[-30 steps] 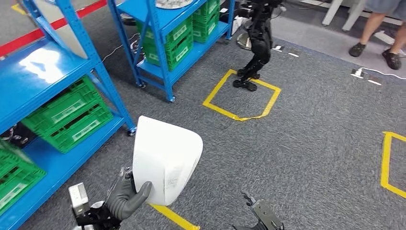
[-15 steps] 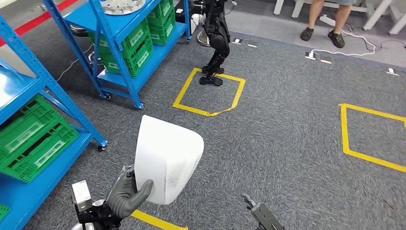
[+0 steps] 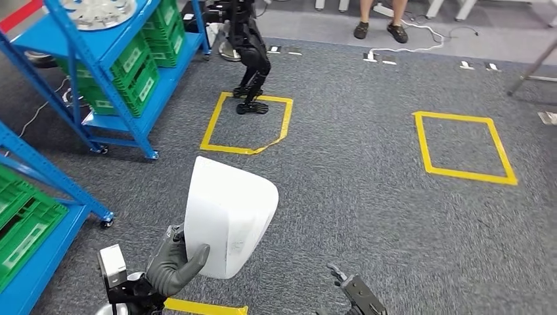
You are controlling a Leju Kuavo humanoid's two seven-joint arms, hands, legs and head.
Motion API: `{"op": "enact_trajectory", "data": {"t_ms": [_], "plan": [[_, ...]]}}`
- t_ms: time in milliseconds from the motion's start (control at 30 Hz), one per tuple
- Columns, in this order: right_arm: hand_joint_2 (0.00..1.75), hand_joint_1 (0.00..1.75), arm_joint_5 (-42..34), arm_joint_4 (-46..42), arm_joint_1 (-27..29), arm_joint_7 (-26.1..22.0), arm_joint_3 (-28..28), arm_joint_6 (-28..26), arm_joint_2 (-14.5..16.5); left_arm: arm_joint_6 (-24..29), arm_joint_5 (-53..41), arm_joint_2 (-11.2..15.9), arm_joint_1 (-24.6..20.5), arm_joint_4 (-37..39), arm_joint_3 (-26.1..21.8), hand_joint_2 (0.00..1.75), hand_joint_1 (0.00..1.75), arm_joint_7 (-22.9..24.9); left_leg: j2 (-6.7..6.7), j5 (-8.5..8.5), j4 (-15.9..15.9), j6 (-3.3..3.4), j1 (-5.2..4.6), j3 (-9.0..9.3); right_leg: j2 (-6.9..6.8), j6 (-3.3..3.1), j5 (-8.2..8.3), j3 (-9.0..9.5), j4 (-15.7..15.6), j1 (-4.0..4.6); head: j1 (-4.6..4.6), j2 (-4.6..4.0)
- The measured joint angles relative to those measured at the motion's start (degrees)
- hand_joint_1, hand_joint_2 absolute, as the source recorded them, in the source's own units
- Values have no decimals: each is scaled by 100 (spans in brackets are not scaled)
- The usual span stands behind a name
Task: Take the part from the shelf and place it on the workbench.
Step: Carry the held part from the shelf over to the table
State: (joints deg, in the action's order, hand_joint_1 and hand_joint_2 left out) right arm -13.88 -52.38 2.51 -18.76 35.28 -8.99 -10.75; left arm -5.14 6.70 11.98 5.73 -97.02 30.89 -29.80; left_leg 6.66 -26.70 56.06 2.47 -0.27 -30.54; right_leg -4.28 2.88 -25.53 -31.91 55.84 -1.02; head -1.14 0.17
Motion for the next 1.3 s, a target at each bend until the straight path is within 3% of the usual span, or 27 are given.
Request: {"op": "enact_trajectory", "data": {"t_ms": [67, 100, 167, 233, 300, 333, 400, 467, 500, 567, 600, 667, 733, 800, 833, 867, 933, 1000, 1067, 1100, 1167, 1233, 1300], "plan": [[175, 0, 17, 24, -16, -59, 2, 12, 19, 21, 3, 4, -4, -8, 3, 175, 175, 3, 109, 1, 7, -66, 5, 4, 128, -90, 39, -42, 5, 21, -4, 0], [175, 0, 23, 38, -16, -75, 3, 13, 30, 25, 5, 7, -11, -13, 4, 175, 175, 3, 74, -25, 27, -102, 20, -9, 194, -126, 61, -51, -10, 3, -7, 0], [175, 0, 28, 59, -31, -92, 3, 15, 50, 27, 8, 16, -19, -22, 4, 175, 175, 2, -240, -266, 337, -164, 64, -139, 327, -205, 110, -57, -38, -39, -18, 0], [175, 0, 30, 73, -69, -95, 1, 20, 73, 29, 9, 28, -6, -22, 3, 175, 175, 2, -587, -687, 1096, -192, 92, -467, 469, -258, 145, -91, -39, -36, -25, 0], [175, 0, 33, 81, -88, -85, -1, 26, 89, 29, 16, 39, 20, -13, 3, 175, 175, 2, -667, -900, 1719, -188, 93, -751, 631, -281, 175, -125, -34, -6, -24, 0], [175, 0, 34, 86, -87, -79, -3, 30, 94, 30, 20, 42, 28, -9, 2, 175, 175, 3, -676, -835, 1730, -175, 93, -754, 718, -279, 187, -135, -29, 5, -24, 0], [175, 0, 40, 99, -84, -81, -5, 37, 101, 31, 28, 44, 35, -7, 0, 175, 175, 3, -781, -439, 1094, -124, 94, -432, 893, -260, 206, -142, -11, 12, -24, 0], [175, 0, 44, 126, -100, -129, -7, 40, 120, 26, 32, 46, 35, -6, -1, 175, 175, -1, -1041, -165, 353, -58, 97, -69, 1041, -218, 232, -174, 13, 21, -21, 0], [175, 0, 45, 150, -112, -163, -8, 42, 131, 23, 34, 46, 35, -4, -1, 175, 175, -4, -1135, -131, 170, -32, 91, 11, 1107, -184, 254, -207, 20, 13, -21, 0], [175, 0, 53, 206, -123, -222, -6, 49, 145, 16, 37, 40, 31, -4, -3, 175, 175, -16, -1082, -133, 95, 11, 62, 22, 1249, -96, 313, -271, -2, -11, -23, 0], [175, 0, 62, 232, -119, -240, -3, 56, 148, 16, 38, 35, 27, -6, -4, 175, 175, -23, -1001, -97, 57, 40, 66, 37, 1259, -62, 329, -304, 5, -21, -22, 0], [175, 0, 81, 272, -123, -263, 2, 68, 150, 17, 42, 17, 26, -9, -7, 175, 175, -46, -831, -4, -48, 107, 74, 72, 992, -60, 200, -459, 250, 5, -5, 0], [175, 0, 92, 308, -155, -272, 3, 73, 146, 23, 44, -1, 48, -8, -7, 175, 175, -69, -653, 47, -94, 140, 58, 66, 615, -110, -134, -801, 960, 21, 11, 0], [175, 0, 101, 352, -166, -273, 5, 79, 144, 30, 45, -7, 86, -2, -8, 175, 175, -81, -467, 55, -89, 140, 34, 34, 499, -97, -378, -1086, 1629, 1, 12, 0], [175, 0, 105, 376, -158, -274, 8, 81, 141, 31, 46, -8, 106, 1, -8, 175, 175, -85, -379, 56, -86, 138, 29, 24, 479, -60, -386, -1076, 1679, -8, 14, 0], [175, 0, 107, 398, -149, -276, 10, 83, 133, 32, 48, -9, 120, 2, -8, 175, 175, -91, -295, 55, -82, 134, 27, 18, 446, -11, -312, -926, 1462, -14, 16, 0], [175, 0, 101, 425, -143, -285, 11, 69, 111, 24, 50, -14, 134, 3, -8, 175, 175, -104, -150, 44, -65, 110, 21, 16, 239, 40, -79, -385, 581, -2, 13, 0], [175, 0, 85, 432, -151, -296, 9, 31, 96, 1, 52, -19, 130, 6, -7, 175, 175, -121, -33, 23, -43, 47, 4, 18, 49, -24, 60, -47, -1, 40, 8, 0], [175, 0, 55, 434, -140, -294, 7, -27, 83, -37, 57, -26, 115, 16, -3, 175, 175, -132, 81, 11, -39, -27, -3, 30, 95, -118, 94, -50, -71, 71, 3, 0], [175, 0, 36, 431, -124, -285, 5, -59, 74, -62, 61, -30, 95, 21, -2, 175, 175, -134, 83, -3, -24, -67, 9, 28, 165, -159, 112, -58, -78, 48, 2, 0], [175, 0, 5, 418, -91, -266, 4, -109, 61, -112, 68, -36, 54, 33, -1, 175, 175, -134, -187, -178, 185, -139, 42, -42, 301, -232, 153, -58, -101, -1, -8, 0], [175, 0, -14, 404, -82, -252, 4, -140, 59, -152, 75, -37, 37, 53, 0, 175, 175, -132, -553, -587, 842, -184, 74, -309, 441, -280, 186, -61, -103, -11, -16, 0], [175, 0, -31, 396, -67, -240, 4, -159, 57, -186, 78, -39, 37, 84, 1, 175, 175, -119, -655, -890, 1566, -195, 84, -631, 602, -298, 201, -79, -93, 13, -15, 0]]}}
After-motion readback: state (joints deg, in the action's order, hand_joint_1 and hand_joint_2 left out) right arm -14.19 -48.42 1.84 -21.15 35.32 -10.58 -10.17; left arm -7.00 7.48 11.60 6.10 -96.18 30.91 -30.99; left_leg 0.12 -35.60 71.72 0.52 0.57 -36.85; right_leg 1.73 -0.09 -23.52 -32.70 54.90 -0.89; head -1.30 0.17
